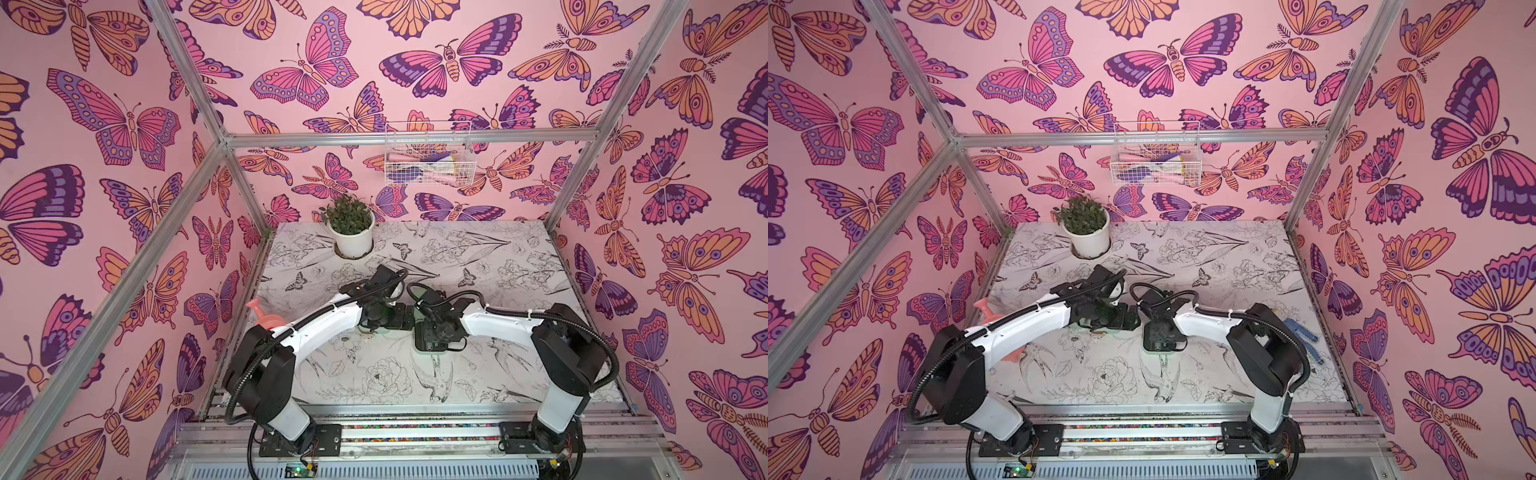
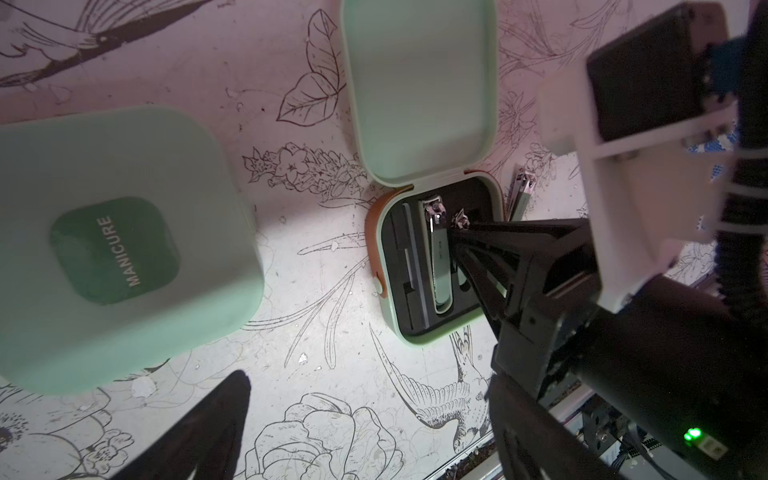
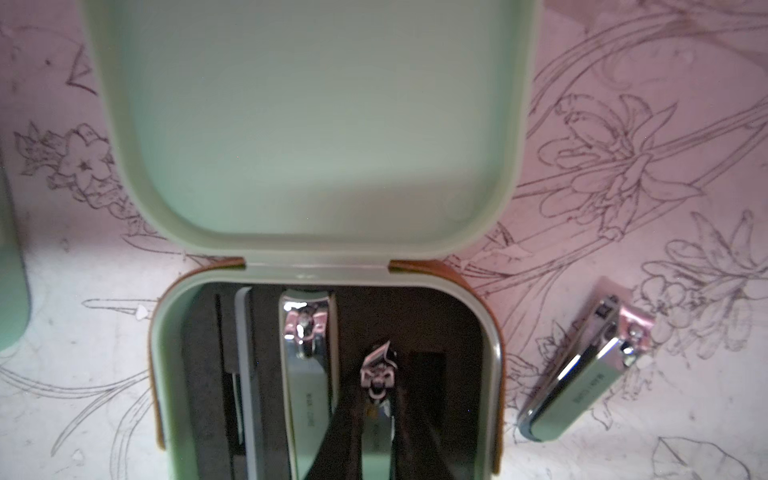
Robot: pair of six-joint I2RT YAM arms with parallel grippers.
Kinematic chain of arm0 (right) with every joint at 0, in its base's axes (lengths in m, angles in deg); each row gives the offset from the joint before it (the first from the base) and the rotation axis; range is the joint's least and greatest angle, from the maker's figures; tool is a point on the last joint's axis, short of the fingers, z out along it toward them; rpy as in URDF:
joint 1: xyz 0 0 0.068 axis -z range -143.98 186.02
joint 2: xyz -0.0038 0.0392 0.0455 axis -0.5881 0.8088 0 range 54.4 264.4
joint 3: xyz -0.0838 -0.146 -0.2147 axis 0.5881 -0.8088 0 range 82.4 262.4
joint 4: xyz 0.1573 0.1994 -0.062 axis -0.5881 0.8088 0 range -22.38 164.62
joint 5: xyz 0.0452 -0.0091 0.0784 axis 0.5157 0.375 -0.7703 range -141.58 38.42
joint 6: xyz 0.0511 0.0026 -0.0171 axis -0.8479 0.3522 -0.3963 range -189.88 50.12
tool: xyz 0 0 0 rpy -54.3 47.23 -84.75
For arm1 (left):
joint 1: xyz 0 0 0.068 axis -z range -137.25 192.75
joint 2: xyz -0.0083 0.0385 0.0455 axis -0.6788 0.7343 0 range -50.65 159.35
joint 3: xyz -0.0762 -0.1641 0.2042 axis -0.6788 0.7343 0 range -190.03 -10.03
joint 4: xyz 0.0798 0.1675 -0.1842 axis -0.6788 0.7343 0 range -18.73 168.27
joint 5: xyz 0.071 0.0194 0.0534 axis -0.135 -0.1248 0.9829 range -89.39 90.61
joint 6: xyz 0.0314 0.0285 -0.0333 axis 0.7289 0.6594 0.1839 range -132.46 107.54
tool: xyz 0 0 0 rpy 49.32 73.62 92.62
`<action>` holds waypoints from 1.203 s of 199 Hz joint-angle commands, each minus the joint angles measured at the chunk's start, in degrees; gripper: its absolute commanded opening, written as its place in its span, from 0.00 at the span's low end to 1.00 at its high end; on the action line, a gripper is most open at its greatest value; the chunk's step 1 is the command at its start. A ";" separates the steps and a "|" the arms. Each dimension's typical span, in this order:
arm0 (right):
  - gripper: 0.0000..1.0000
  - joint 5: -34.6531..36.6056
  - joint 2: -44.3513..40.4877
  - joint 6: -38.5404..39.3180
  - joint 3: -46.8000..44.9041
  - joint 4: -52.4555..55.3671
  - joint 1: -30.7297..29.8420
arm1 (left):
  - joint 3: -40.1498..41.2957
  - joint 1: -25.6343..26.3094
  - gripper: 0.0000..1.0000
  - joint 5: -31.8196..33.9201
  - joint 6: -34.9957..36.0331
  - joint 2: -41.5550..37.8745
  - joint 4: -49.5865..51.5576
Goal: Organize nail clipper sets
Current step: Place the nail clipper in the storage box.
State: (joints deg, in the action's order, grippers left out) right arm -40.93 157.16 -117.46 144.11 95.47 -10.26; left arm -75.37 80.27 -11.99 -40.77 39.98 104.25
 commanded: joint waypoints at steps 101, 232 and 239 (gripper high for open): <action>0.26 0.23 0.64 1.55 3.73 7.73 -0.25 | -0.18 -0.17 0.91 0.13 0.85 0.38 0.16; 0.26 -0.22 -1.54 2.35 5.34 7.56 -0.30 | -0.49 -0.22 0.91 -0.05 0.76 0.60 0.16; 0.23 -0.12 -1.72 2.36 5.28 7.49 -0.30 | -0.49 -0.21 0.91 -0.03 0.73 0.60 0.12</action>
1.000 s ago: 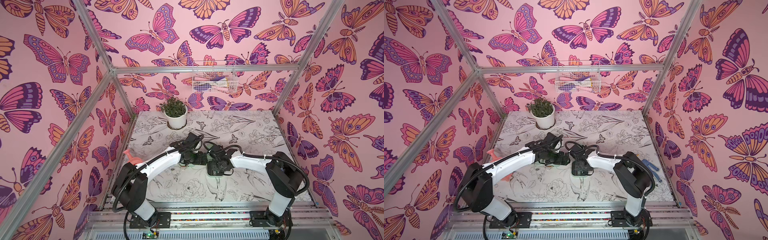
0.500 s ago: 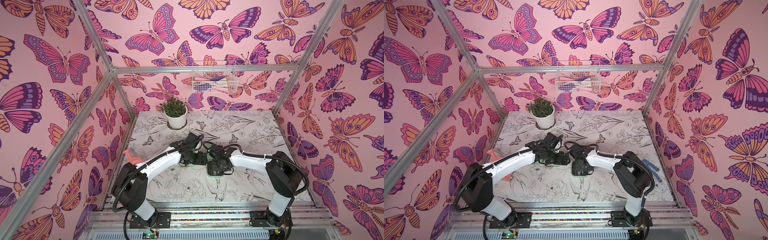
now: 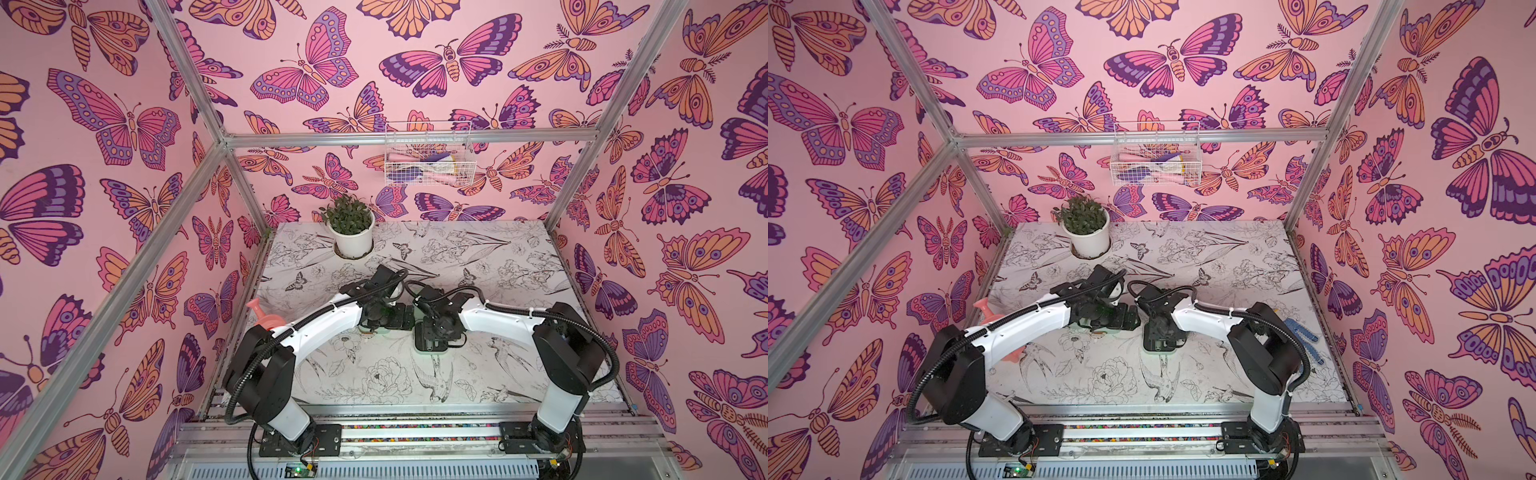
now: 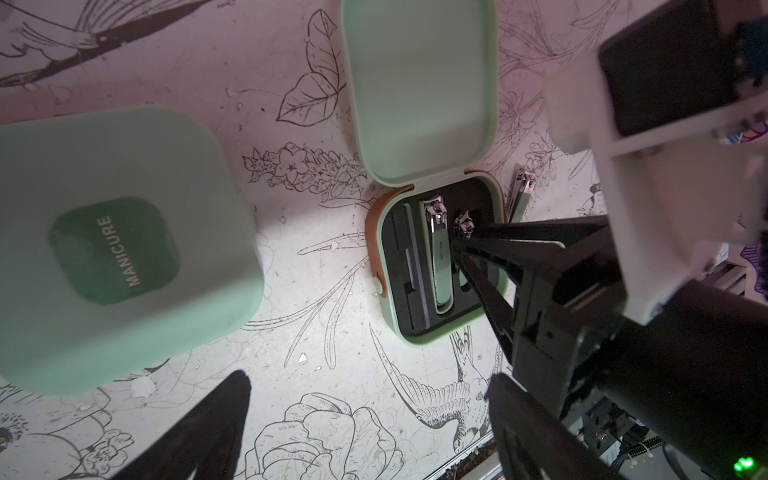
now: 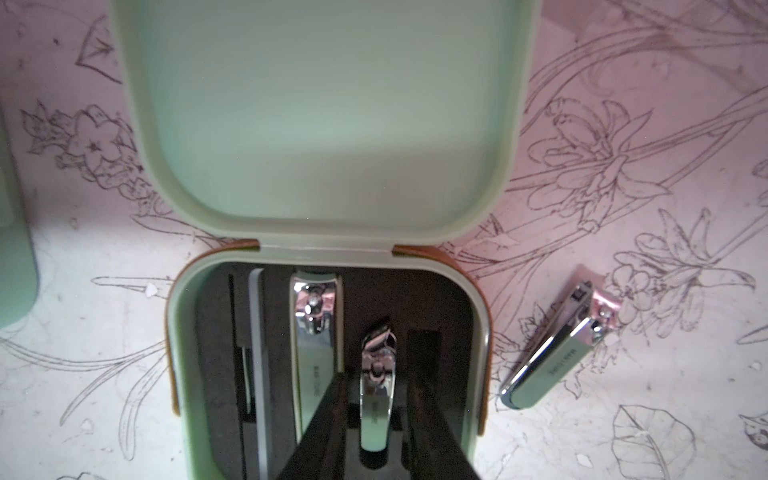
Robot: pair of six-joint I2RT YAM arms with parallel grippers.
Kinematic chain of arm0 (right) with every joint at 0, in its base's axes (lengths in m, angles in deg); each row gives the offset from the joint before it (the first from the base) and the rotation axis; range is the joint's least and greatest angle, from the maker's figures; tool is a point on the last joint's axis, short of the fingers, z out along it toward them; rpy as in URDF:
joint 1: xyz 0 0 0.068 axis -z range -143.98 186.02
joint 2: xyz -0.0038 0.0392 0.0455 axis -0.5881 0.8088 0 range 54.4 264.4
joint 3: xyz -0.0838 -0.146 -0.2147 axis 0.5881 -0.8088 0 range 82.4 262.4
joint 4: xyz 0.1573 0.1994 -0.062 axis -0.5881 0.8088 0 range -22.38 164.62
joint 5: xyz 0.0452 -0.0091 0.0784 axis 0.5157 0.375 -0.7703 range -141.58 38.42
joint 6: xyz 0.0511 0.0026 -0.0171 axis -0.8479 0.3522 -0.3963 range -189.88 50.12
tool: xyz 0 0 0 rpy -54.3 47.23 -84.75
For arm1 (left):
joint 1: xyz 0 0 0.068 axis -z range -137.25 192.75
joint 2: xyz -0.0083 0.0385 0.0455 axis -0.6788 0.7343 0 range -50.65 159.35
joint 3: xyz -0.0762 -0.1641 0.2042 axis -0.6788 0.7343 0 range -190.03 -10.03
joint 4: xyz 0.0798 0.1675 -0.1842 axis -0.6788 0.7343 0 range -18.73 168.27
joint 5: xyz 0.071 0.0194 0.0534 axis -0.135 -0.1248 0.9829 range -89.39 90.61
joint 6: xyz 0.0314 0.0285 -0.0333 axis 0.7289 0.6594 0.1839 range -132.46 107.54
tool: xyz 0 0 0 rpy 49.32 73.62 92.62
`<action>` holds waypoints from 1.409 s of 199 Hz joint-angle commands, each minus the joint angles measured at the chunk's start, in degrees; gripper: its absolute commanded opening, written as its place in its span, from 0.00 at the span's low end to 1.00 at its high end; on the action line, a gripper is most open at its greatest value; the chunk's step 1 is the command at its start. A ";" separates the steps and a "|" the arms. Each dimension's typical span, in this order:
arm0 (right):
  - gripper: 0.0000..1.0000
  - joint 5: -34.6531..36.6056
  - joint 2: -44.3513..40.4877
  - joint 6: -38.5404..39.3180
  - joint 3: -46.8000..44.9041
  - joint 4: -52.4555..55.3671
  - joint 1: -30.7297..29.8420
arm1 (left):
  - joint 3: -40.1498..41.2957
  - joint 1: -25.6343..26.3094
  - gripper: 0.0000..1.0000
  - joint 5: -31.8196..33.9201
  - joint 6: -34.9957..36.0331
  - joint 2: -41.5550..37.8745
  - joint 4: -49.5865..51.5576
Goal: Organize nail clipper sets
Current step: Place the nail clipper in the storage box.
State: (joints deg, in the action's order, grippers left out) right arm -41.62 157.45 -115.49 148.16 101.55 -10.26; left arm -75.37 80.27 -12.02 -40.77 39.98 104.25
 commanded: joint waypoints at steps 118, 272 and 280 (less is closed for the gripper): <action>0.11 1.69 1.01 1.05 2.81 2.01 -0.21 | -0.40 -0.25 0.91 0.14 0.81 1.06 0.16; 0.10 1.70 4.05 -0.58 -0.26 0.53 -0.23 | -0.49 -0.36 0.91 -0.01 0.92 1.77 0.11; 0.10 1.67 3.94 -0.71 -0.53 0.43 -0.23 | -0.49 -0.34 0.91 0.00 0.86 1.66 0.16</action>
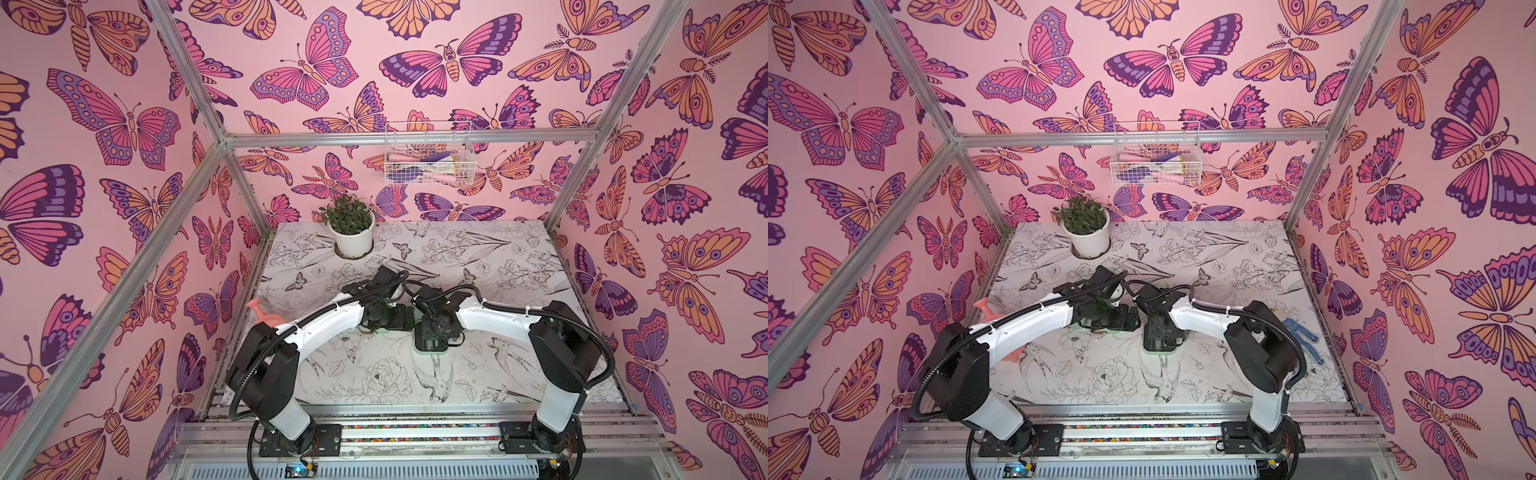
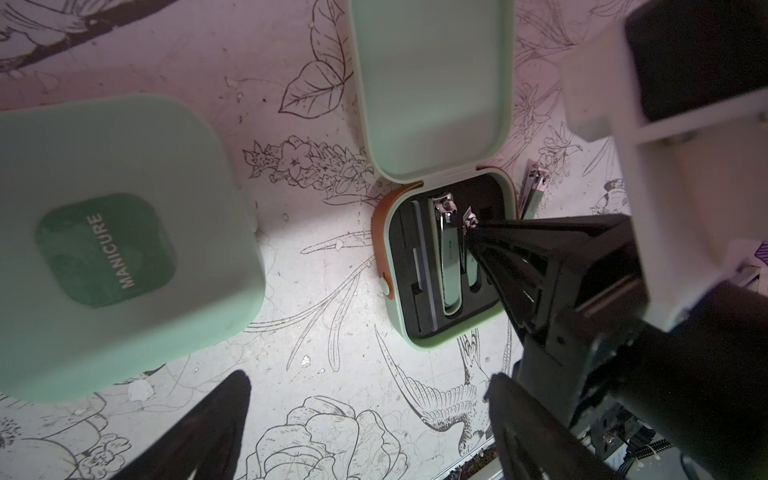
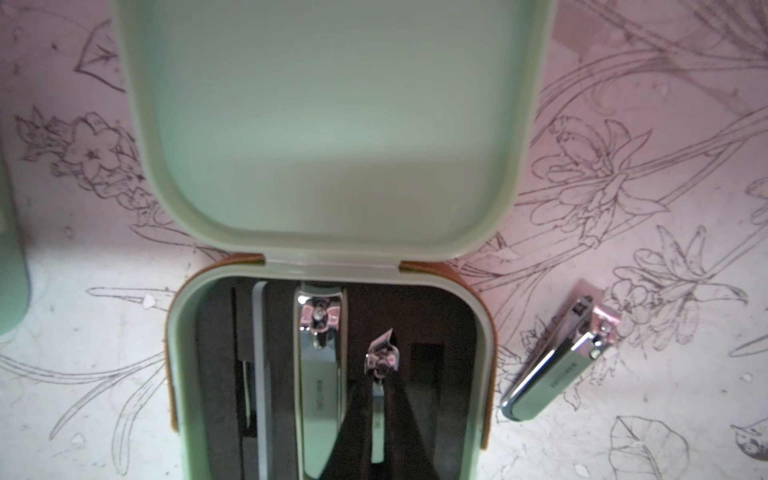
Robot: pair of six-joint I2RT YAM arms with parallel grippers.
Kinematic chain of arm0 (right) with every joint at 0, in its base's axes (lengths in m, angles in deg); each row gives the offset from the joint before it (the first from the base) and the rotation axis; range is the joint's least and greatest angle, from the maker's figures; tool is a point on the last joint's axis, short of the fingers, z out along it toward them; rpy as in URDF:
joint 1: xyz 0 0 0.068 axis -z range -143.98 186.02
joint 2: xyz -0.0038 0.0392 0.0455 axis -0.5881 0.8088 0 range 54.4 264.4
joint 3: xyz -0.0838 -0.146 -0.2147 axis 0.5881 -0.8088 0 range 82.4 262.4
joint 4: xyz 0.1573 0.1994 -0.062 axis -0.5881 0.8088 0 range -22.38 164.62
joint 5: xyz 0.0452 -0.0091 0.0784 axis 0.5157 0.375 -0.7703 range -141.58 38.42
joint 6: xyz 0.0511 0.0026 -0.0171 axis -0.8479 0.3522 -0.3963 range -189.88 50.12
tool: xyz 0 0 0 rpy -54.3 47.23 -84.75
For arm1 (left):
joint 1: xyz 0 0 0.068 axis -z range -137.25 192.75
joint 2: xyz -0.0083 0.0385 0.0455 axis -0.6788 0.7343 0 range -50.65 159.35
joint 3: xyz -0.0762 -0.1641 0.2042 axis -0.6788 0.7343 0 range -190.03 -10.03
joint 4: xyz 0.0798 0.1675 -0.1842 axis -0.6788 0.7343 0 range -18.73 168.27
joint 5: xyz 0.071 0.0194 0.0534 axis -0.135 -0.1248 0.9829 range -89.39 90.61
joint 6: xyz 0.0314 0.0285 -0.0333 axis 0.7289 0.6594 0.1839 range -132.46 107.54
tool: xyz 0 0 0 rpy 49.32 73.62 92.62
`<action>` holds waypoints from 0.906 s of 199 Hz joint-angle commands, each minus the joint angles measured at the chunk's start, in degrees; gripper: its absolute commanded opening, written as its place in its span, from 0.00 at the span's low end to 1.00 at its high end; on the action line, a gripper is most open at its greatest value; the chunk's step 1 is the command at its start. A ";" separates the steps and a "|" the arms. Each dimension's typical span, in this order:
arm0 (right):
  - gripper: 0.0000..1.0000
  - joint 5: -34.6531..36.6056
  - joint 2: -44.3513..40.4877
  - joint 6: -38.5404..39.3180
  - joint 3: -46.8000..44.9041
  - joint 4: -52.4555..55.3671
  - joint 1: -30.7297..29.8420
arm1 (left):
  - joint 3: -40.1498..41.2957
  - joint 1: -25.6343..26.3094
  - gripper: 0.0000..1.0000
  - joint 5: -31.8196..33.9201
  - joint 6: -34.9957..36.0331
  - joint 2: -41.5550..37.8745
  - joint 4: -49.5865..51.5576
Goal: Organize nail clipper sets
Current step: Place the nail clipper in the storage box.
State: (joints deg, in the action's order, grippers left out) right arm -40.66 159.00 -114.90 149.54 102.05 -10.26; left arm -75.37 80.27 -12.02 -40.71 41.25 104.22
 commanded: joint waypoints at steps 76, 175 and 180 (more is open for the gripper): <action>0.15 3.64 -5.48 0.20 2.48 2.84 -0.21 | -0.75 -0.34 0.91 -0.30 0.58 -0.04 0.19; 0.32 4.72 -12.94 -12.14 -6.81 2.92 8.35 | -0.15 -0.25 0.91 -0.52 0.59 -1.39 0.19; 0.33 4.47 -12.50 -12.47 -6.92 2.32 8.44 | -0.14 -0.26 0.91 -0.56 0.59 -1.46 0.19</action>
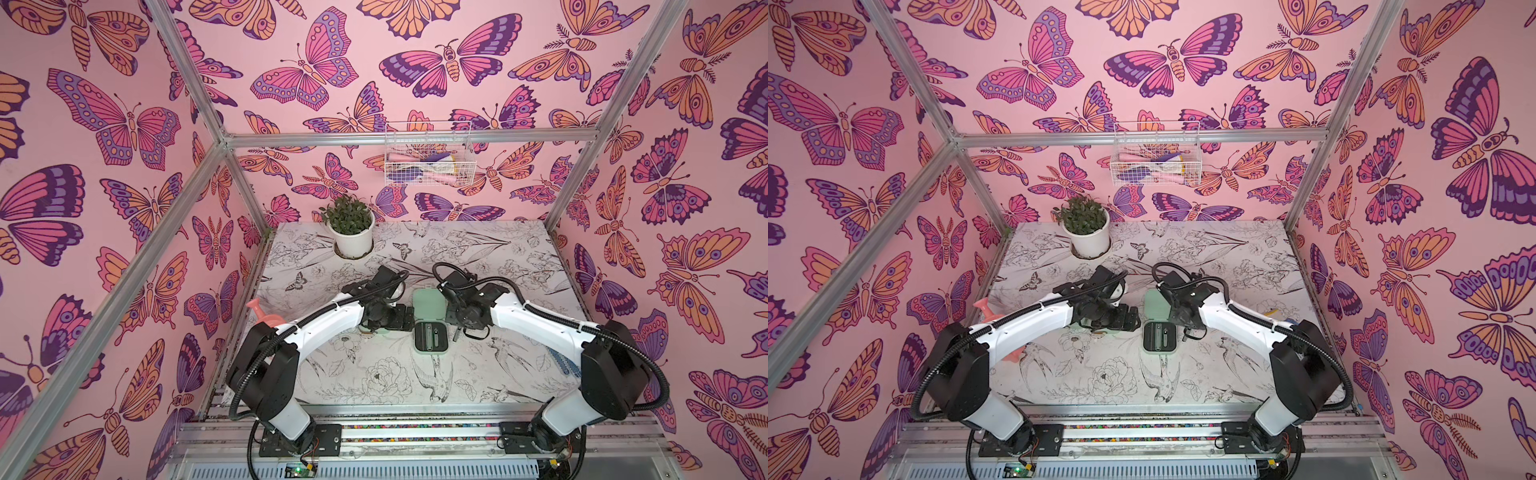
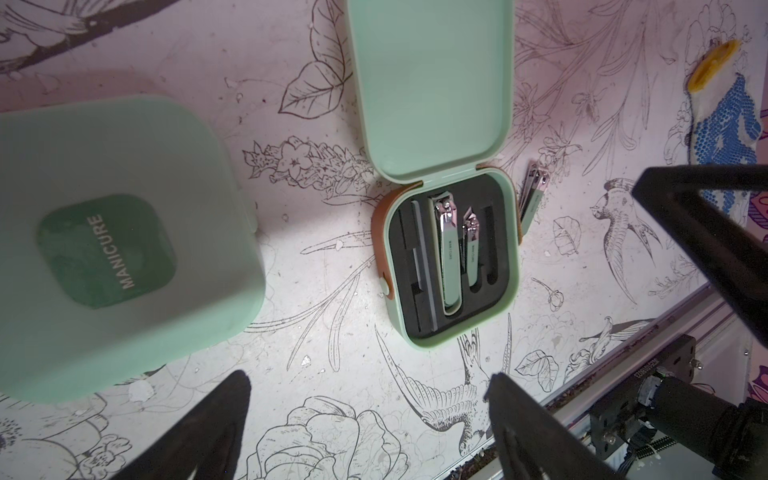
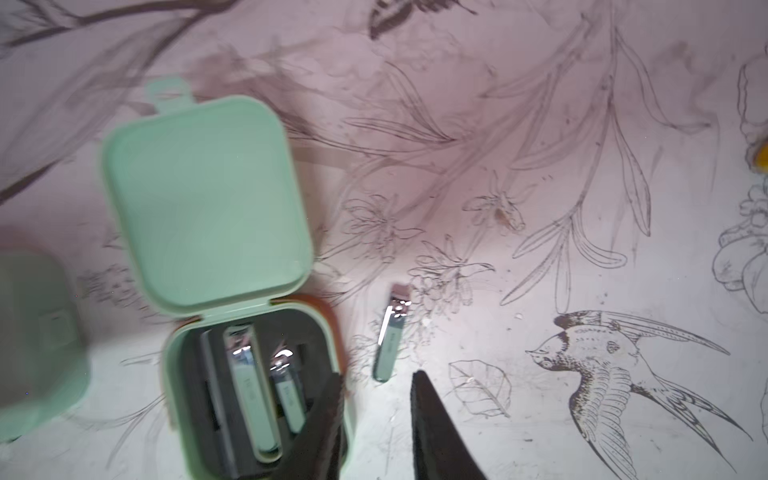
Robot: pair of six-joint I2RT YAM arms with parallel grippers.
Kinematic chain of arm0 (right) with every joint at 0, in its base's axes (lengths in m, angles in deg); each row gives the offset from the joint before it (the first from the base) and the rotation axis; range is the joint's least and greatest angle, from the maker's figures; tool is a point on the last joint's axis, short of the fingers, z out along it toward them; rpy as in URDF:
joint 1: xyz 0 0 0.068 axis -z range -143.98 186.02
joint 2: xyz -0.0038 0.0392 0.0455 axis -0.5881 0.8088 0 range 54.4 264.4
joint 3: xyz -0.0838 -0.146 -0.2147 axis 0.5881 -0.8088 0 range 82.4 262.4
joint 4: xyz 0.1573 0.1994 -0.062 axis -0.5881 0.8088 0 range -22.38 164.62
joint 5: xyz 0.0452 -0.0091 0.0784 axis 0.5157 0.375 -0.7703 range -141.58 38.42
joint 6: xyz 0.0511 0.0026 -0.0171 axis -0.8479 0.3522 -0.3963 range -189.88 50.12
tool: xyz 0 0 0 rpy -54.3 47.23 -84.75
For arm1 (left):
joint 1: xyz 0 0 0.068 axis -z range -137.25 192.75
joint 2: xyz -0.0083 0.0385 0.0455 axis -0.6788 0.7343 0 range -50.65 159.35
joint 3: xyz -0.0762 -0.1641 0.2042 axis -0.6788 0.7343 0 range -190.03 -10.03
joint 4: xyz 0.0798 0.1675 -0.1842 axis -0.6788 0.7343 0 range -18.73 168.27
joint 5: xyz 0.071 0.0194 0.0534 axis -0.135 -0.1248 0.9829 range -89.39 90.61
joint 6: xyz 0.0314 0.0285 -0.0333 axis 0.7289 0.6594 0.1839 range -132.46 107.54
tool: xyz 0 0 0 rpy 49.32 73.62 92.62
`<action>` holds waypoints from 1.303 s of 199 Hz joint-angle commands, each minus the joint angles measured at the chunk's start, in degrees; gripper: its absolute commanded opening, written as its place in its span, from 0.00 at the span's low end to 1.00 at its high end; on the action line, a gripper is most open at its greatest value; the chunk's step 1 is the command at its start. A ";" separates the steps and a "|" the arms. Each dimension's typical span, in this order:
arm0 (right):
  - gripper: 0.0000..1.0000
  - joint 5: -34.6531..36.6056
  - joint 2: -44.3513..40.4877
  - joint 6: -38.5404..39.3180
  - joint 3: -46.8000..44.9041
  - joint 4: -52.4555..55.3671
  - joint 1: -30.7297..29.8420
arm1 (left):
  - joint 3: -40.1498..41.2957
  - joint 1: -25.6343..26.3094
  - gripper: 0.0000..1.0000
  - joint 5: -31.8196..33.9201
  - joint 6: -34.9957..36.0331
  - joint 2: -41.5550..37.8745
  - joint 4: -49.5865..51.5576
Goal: Organize nail clipper sets
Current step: Place the nail clipper in the storage box, then pick up the nail clipper from the center of the board.
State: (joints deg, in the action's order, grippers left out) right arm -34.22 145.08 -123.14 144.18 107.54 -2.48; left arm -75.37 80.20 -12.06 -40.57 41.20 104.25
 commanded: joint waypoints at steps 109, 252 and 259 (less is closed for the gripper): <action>0.35 -5.12 9.05 -7.73 -2.67 -8.32 1.76 | 0.57 -0.31 0.91 -0.17 0.70 -2.14 0.16; 0.17 -6.29 10.57 -7.82 -5.26 -10.32 2.11 | 0.53 -0.28 0.91 -0.08 0.45 -1.94 0.16; 0.16 -6.33 10.49 -7.75 -5.24 -10.34 2.11 | 0.52 -0.27 0.91 -0.06 0.45 -2.02 0.16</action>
State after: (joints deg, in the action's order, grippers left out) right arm -39.81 154.39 -129.89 140.18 97.72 -0.73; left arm -75.37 80.20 -12.04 -40.55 40.42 104.22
